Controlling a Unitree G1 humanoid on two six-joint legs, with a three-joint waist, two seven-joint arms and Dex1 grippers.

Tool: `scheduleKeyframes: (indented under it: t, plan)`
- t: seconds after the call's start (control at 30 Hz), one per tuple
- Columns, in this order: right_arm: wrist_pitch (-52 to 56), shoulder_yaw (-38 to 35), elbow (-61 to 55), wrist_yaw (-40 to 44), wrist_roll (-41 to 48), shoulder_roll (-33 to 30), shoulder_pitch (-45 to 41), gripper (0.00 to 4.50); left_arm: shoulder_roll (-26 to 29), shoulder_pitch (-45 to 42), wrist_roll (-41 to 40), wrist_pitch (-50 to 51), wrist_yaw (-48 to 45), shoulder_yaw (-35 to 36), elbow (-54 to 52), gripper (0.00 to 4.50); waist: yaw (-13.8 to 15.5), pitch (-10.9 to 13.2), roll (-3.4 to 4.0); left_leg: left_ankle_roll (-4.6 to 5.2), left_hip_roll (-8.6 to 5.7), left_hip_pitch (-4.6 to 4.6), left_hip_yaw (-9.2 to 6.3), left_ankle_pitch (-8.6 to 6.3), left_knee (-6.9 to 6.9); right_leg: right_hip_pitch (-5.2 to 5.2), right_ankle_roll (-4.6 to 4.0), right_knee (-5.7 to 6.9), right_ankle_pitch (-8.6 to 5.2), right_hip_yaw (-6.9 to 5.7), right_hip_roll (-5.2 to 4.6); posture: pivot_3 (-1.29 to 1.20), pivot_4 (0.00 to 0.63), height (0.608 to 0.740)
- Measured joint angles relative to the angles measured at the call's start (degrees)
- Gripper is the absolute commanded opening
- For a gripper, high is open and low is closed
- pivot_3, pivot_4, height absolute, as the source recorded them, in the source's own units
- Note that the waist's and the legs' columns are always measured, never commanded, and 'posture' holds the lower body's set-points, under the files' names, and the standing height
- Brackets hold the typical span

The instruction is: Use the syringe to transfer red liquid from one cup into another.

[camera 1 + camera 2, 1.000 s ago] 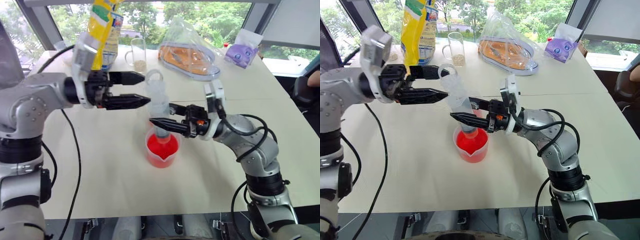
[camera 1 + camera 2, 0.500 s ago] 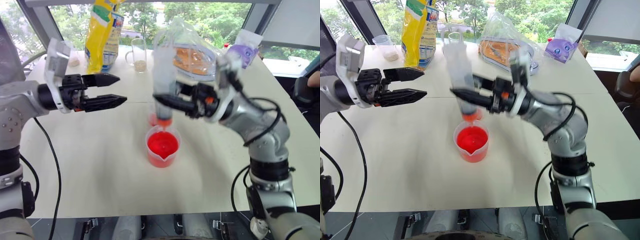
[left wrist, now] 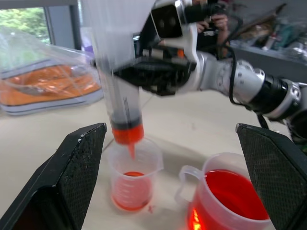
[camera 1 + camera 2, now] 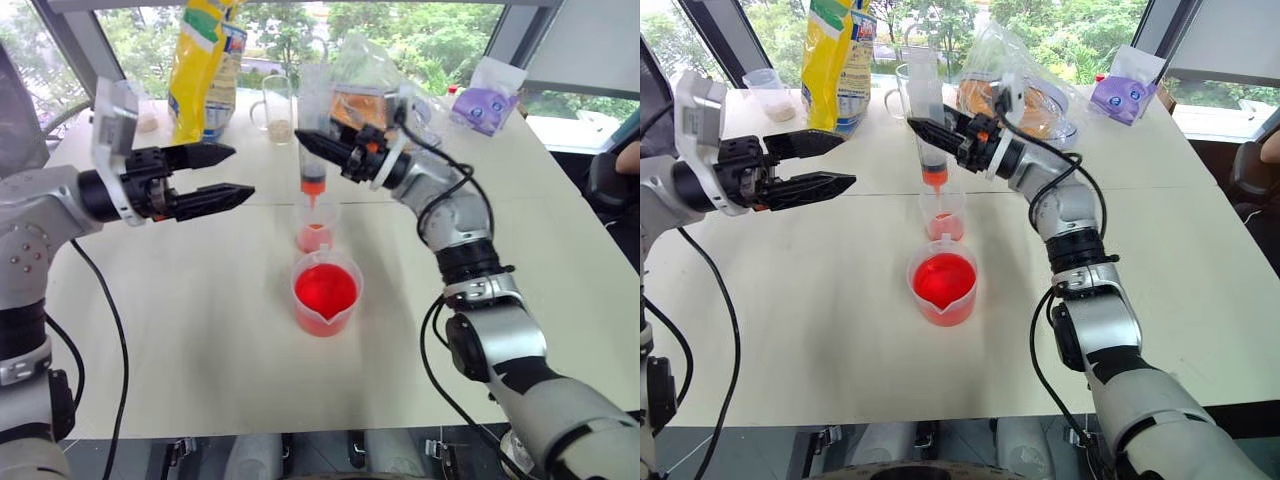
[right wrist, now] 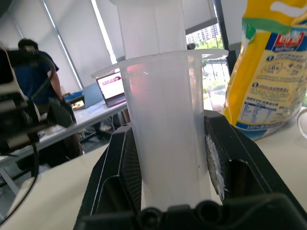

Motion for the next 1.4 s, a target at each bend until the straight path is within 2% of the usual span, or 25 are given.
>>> scheduleKeyframes:
  t: [0.17,0.33,0.6,0.7,0.93,1.4]
  plan:
    - [-3.36,-0.09,1.81,1.18,-2.21,0.89,-0.03,1.45,-3.96,-8.45,1.67,-2.02,3.73,-0.59,4.05,4.44,0.04,0.0,0.0,-0.01,-0.01,0.0,-0.01,0.01,0.01,0.0,0.0,0.02,0.01,-0.02,0.0,0.0,0.15,0.74]
    - [-4.43,-0.07,1.86,1.87,-3.99,1.21,0.21,1.45,-10.7,-18.53,6.92,-6.23,6.42,-4.99,12.37,4.44,-0.07,0.0,0.0,-0.03,-0.04,0.01,0.01,0.02,0.01,0.0,0.01,0.04,0.01,-0.01,0.0,0.0,0.15,0.74]
    - [-5.15,-0.18,1.86,2.11,-5.29,1.46,0.61,1.45,-17.77,-26.23,15.4,-11.92,6.2,-10.94,25.28,4.44,-0.35,0.0,0.0,-0.05,-0.01,0.01,0.07,0.03,0.0,-0.04,0.01,0.05,0.01,-0.01,0.02,0.0,0.15,0.74]
    - [-5.41,-0.18,1.86,2.2,-5.8,1.55,0.65,1.45,-19.31,-27.03,17.51,-13.85,5.72,-11.32,29.4,3.64,-0.32,0.0,0.0,-0.04,0.0,0.01,0.07,0.02,0.0,-0.04,0.01,0.05,0.01,-0.01,0.01,0.0,0.15,0.74]
    - [-5.25,-0.67,2.21,1.56,-6.55,1.84,0.98,1.45,-20.8,-28.7,18.53,-14.83,3.34,-11.36,31.66,0.04,-0.21,0.01,0.01,-0.03,-0.01,0.0,0.08,0.02,0.0,-0.04,0.01,0.04,0.01,0.0,-0.01,0.0,0.15,0.74]
    - [-4.37,-0.51,2.21,2.52,-6.97,1.92,1.02,1.45,-20.44,-26.26,20.36,-14.75,0.43,-12.08,27.74,0.04,-0.27,0.01,0.01,-0.03,0.0,0.0,0.07,0.02,0.0,-0.04,0.01,0.05,0.01,0.0,-0.01,0.0,0.15,0.74]
